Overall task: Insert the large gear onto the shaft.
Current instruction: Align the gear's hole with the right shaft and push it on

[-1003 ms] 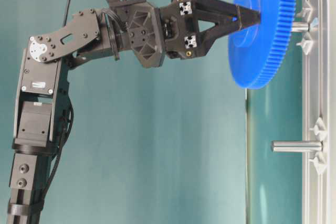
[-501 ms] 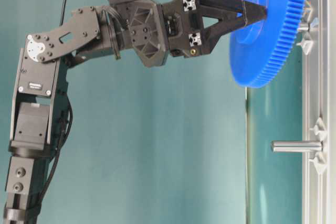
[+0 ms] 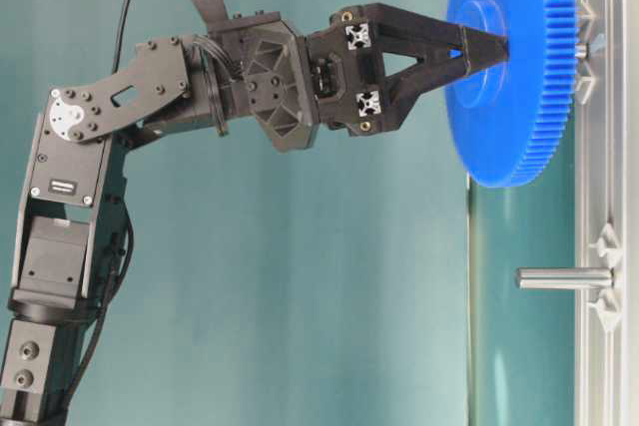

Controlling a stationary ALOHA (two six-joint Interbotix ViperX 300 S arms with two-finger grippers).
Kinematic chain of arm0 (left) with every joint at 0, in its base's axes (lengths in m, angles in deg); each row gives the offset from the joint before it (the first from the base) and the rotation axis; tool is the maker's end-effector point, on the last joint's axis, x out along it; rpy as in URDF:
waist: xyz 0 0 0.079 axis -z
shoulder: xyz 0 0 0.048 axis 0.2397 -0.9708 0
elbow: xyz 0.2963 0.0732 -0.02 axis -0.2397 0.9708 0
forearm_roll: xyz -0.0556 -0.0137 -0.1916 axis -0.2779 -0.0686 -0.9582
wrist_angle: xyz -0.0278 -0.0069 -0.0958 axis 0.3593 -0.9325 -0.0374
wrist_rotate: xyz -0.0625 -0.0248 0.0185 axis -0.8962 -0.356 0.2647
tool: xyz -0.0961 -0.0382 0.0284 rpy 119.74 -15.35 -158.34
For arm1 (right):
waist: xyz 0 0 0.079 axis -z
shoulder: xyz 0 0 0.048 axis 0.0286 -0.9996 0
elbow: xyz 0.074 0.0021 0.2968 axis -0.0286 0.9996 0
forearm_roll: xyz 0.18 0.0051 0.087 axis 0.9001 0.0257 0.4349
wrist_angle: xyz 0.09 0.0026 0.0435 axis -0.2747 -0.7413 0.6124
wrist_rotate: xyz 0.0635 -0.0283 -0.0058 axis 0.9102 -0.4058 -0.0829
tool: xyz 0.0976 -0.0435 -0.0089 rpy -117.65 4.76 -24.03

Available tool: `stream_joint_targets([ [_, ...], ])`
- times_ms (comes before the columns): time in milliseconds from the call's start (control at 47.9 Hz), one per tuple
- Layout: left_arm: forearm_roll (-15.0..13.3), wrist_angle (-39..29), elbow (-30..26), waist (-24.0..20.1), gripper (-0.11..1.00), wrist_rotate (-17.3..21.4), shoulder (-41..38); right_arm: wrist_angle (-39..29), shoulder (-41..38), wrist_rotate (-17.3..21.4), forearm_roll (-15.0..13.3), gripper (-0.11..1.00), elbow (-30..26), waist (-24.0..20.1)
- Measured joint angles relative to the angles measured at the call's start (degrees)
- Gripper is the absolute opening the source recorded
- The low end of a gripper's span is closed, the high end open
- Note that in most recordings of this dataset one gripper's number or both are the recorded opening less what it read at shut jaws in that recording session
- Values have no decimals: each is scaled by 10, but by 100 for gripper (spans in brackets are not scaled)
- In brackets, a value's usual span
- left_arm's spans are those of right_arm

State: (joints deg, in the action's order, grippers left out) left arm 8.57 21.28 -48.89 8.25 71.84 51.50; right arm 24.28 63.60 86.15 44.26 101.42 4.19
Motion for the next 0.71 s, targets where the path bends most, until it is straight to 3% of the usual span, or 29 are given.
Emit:
stream_joint_targets([
  [710,-4,7,-9,-26,77,4,-6,-2,2,0,0,3,0,0],
])
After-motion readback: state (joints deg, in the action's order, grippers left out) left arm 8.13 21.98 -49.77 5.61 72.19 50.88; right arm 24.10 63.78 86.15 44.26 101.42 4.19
